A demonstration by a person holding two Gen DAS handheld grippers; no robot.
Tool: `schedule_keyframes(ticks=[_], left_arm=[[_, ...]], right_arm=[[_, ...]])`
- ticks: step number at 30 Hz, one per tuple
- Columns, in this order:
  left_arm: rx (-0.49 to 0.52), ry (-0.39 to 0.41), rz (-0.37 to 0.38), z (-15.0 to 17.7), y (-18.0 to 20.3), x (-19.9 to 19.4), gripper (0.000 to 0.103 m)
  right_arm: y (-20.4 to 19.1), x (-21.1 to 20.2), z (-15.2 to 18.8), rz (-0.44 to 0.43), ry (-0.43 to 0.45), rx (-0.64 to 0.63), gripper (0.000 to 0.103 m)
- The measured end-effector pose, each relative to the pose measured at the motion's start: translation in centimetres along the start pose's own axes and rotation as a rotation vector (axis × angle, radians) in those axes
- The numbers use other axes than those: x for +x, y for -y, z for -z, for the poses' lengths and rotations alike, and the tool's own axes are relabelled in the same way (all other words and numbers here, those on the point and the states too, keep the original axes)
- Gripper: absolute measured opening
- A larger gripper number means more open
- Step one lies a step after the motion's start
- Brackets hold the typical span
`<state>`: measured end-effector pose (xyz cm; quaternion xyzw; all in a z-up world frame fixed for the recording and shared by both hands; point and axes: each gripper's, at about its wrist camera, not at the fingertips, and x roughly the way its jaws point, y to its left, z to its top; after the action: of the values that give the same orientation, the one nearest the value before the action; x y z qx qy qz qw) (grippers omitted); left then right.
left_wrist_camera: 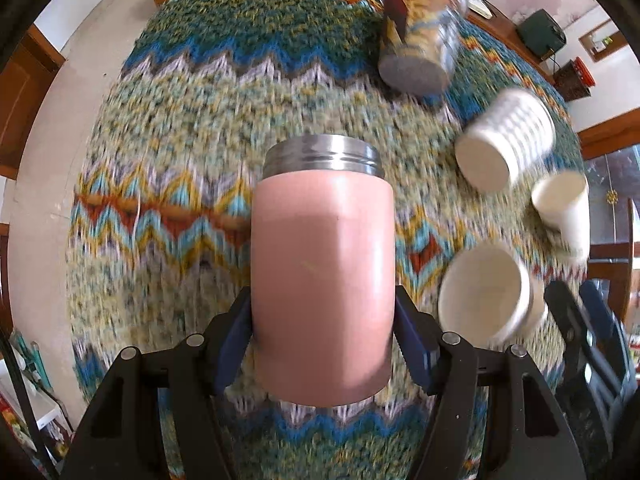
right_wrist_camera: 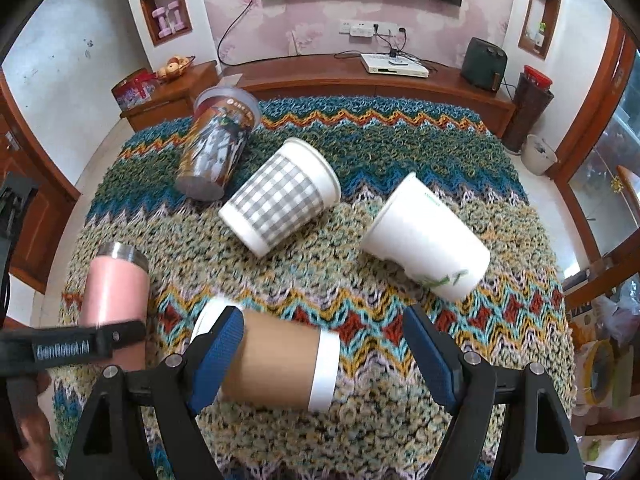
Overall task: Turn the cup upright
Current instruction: 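Lift the pink tumbler with the left gripper while the right gripper approaches it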
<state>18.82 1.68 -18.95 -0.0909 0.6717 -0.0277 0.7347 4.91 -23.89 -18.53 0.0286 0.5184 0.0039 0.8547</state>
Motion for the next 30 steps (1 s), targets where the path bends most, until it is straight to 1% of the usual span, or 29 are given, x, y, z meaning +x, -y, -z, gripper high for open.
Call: schedule_keyframes(ticks=[5, 9, 12, 16, 19, 24, 25, 28, 30], left_arm=[[0.036, 0.028, -0.026, 6.3, 0.6, -0.4, 0.070], [0.059, 0.039, -0.025, 10.9, 1.4, -0.7, 0.070], [0.085, 0.045, -0.012, 13.5, 2.3, -0.8, 0.070], [0.121, 0.078, -0.002, 16.7, 4.0, -1.2, 0.070], [0.154, 0.103, -0.001, 19.6, 6.3, -1.0, 0.070], [0.193, 0.122, -0.014, 23.2, 8.5, -0.4, 0.070], [0.198, 0.124, -0.018, 22.6, 8.5, -0.1, 0.070], [0.213, 0.131, -0.027, 24.0, 9.1, 0.5, 0.070], [0.221, 0.133, -0.028, 25.5, 9.5, 0.7, 0.070]], right_arm=[[0.4, -1.7, 2.3, -0.001, -0.006, -0.009, 0.082], [1.0, -3.0, 4.2, -0.006, -0.013, -0.010, 0.082], [1.5, -3.9, 5.7, -0.010, -0.023, -0.004, 0.082], [2.5, -5.0, 7.6, -0.015, -0.032, 0.012, 0.082], [3.2, -5.8, 8.7, -0.028, -0.038, 0.027, 0.082], [4.1, -7.0, 10.2, -0.052, -0.047, 0.049, 0.082], [4.3, -7.2, 10.6, -0.056, -0.048, 0.053, 0.082], [4.7, -7.5, 11.4, -0.068, -0.054, 0.063, 0.082], [4.9, -7.5, 12.0, -0.076, -0.059, 0.069, 0.082]])
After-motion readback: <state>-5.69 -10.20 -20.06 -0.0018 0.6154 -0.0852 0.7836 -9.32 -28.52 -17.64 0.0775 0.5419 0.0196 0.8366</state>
